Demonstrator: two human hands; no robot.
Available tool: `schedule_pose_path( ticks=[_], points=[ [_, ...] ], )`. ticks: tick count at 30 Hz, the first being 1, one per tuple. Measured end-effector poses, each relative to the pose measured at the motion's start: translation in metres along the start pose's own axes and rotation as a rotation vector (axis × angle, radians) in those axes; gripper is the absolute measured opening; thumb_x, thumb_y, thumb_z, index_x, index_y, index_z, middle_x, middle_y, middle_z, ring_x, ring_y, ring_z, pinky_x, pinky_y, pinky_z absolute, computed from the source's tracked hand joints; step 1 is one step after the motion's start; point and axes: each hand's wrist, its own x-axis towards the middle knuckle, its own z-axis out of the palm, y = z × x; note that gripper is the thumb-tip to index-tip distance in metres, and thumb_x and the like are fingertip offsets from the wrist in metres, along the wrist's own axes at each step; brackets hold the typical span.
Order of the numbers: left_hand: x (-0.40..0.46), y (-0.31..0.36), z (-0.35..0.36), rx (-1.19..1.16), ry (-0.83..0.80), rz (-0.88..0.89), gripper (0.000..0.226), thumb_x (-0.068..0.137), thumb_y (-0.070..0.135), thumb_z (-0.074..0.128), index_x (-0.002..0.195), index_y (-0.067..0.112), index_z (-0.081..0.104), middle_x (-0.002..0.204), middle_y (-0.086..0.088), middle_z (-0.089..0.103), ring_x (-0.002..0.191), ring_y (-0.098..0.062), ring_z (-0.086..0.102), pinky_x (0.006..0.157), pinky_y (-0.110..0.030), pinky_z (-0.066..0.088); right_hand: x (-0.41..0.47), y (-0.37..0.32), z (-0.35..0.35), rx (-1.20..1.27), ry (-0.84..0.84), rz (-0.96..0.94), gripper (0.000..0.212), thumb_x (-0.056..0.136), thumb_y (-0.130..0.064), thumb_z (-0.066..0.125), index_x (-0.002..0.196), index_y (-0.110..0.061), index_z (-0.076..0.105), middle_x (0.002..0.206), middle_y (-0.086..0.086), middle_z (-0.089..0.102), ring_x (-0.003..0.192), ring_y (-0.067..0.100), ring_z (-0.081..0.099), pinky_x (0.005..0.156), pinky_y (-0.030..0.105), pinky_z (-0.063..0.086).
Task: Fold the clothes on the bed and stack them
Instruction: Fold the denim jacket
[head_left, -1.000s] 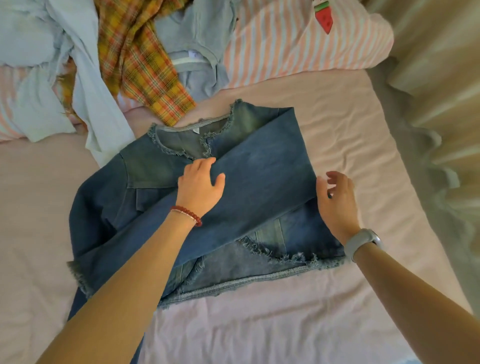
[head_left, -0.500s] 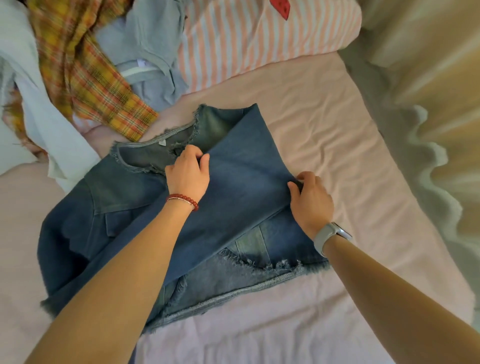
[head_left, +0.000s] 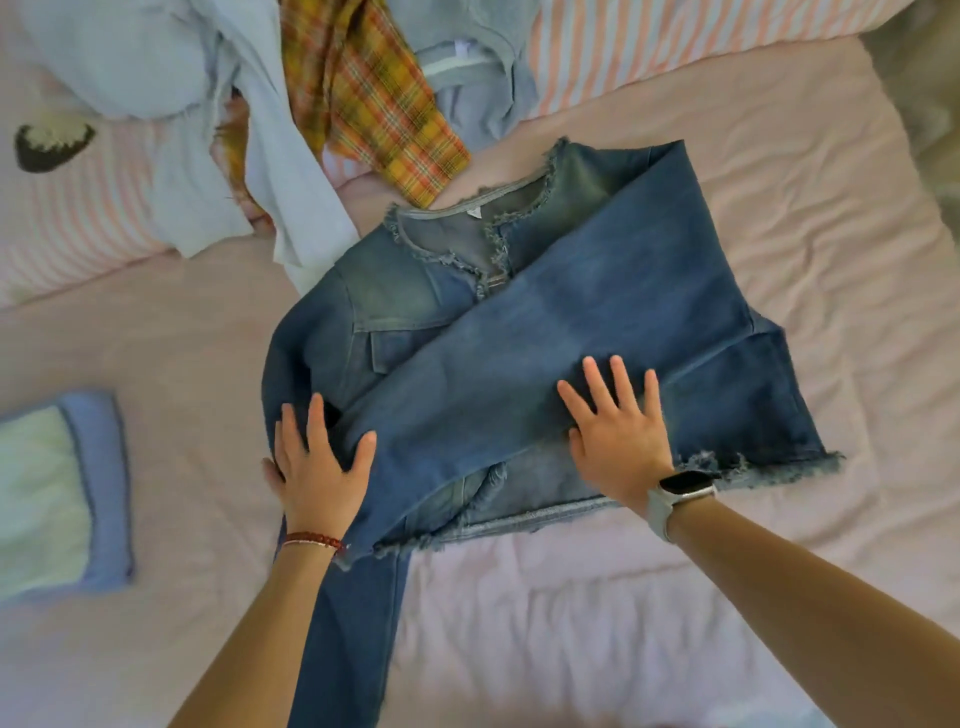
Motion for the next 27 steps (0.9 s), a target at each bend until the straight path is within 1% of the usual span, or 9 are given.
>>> schedule_pose_path(
  ticks=[2, 4, 7, 11, 14, 16, 21, 25, 27],
  points=[
    [-0.005, -0.019, -0.009, -0.106, 0.004, -0.077, 0.069, 0.090, 0.043, 0.054, 0.146, 0.016, 0.025, 0.155, -0.011, 0.016, 0.142, -0.031, 0.011, 0.112, -0.056, 0.009, 0.001, -0.022, -0.014, 0.076, 0.050, -0.013, 0.050, 0.073, -0.026, 0.062, 0.120, -0.010, 0.062, 0.129, 0.018, 0.056, 0.118, 0.043, 0.052, 0.096, 0.064, 0.036],
    [-0.008, -0.039, -0.009, -0.221, -0.014, -0.049, 0.064, 0.091, 0.041, 0.053, 0.144, 0.012, 0.031, 0.152, -0.012, 0.024, 0.139, -0.031, 0.020, 0.113, -0.049, 0.019, -0.003, -0.052, -0.015, 0.106, 0.128, -0.244, 0.050, 0.075, -0.026, 0.057, 0.122, -0.012, 0.060, 0.128, 0.014, 0.057, 0.116, 0.036, 0.056, 0.093, 0.058, 0.043],
    [-0.010, -0.053, -0.014, -0.633, -0.073, -0.102, 0.043, 0.087, 0.031, 0.060, 0.125, 0.014, 0.049, 0.126, -0.008, 0.053, 0.116, -0.025, 0.050, 0.102, -0.042, 0.041, -0.011, -0.098, -0.010, 0.097, 0.061, -0.480, 0.055, 0.066, -0.030, 0.069, 0.120, -0.020, 0.062, 0.124, 0.009, 0.061, 0.112, 0.029, 0.060, 0.088, 0.053, 0.048],
    [-0.006, -0.059, -0.013, -0.656, -0.035, -0.252, 0.017, 0.088, 0.021, 0.061, 0.092, 0.006, 0.053, 0.084, -0.003, 0.059, 0.084, -0.024, 0.056, 0.075, -0.033, 0.044, -0.013, -0.138, -0.007, 0.137, -0.013, -0.434, 0.048, 0.071, -0.033, 0.066, 0.117, -0.019, 0.064, 0.122, 0.009, 0.062, 0.109, 0.030, 0.061, 0.088, 0.056, 0.046],
    [-0.008, -0.056, -0.013, -0.573, 0.007, -0.236, 0.018, 0.089, 0.019, 0.059, 0.084, 0.006, 0.049, 0.069, 0.005, 0.049, 0.076, -0.020, 0.048, 0.068, -0.025, 0.034, -0.012, -0.157, -0.012, 0.326, -0.047, -0.428, 0.051, 0.084, -0.036, 0.035, 0.127, -0.017, 0.056, 0.133, 0.006, 0.054, 0.122, 0.027, 0.051, 0.104, 0.049, 0.036],
    [-0.012, -0.057, -0.015, -0.632, 0.048, -0.203, 0.020, 0.090, 0.015, 0.057, 0.075, 0.010, 0.046, 0.064, 0.005, 0.043, 0.066, -0.018, 0.043, 0.065, -0.024, 0.030, -0.009, -0.165, -0.018, 0.572, -0.172, -0.299, 0.050, 0.094, -0.037, 0.031, 0.139, -0.020, 0.042, 0.140, 0.001, 0.046, 0.134, 0.022, 0.035, 0.115, 0.041, 0.020],
    [-0.042, -0.046, -0.038, -0.760, 0.228, -0.051, 0.018, 0.090, 0.012, 0.058, 0.078, 0.016, 0.045, 0.071, 0.002, 0.051, 0.059, -0.003, 0.050, 0.057, -0.012, 0.040, 0.007, -0.167, -0.056, 1.435, -0.479, 0.104, 0.043, 0.100, -0.032, 0.038, 0.141, -0.020, 0.038, 0.130, -0.001, 0.053, 0.120, 0.009, 0.046, 0.096, 0.019, 0.034],
    [-0.052, -0.018, -0.060, -1.101, -0.329, 0.057, 0.010, 0.095, 0.016, 0.046, 0.087, 0.017, 0.052, 0.082, 0.000, 0.062, 0.075, -0.013, 0.065, 0.068, -0.024, 0.056, 0.006, -0.160, -0.055, 1.604, -0.537, 0.102, 0.051, 0.094, -0.052, 0.039, 0.138, -0.026, 0.041, 0.133, -0.005, 0.051, 0.119, 0.007, 0.049, 0.098, 0.018, 0.040],
    [-0.044, -0.012, -0.059, -1.144, -0.536, 0.130, 0.017, 0.097, 0.019, 0.039, 0.099, 0.017, 0.056, 0.099, 0.001, 0.066, 0.087, -0.019, 0.068, 0.076, -0.030, 0.057, 0.003, -0.151, -0.047, 1.730, -0.594, 0.167, 0.070, 0.075, -0.071, 0.051, 0.134, -0.034, 0.044, 0.138, -0.007, 0.048, 0.127, 0.010, 0.045, 0.108, 0.036, 0.036]
  ],
)
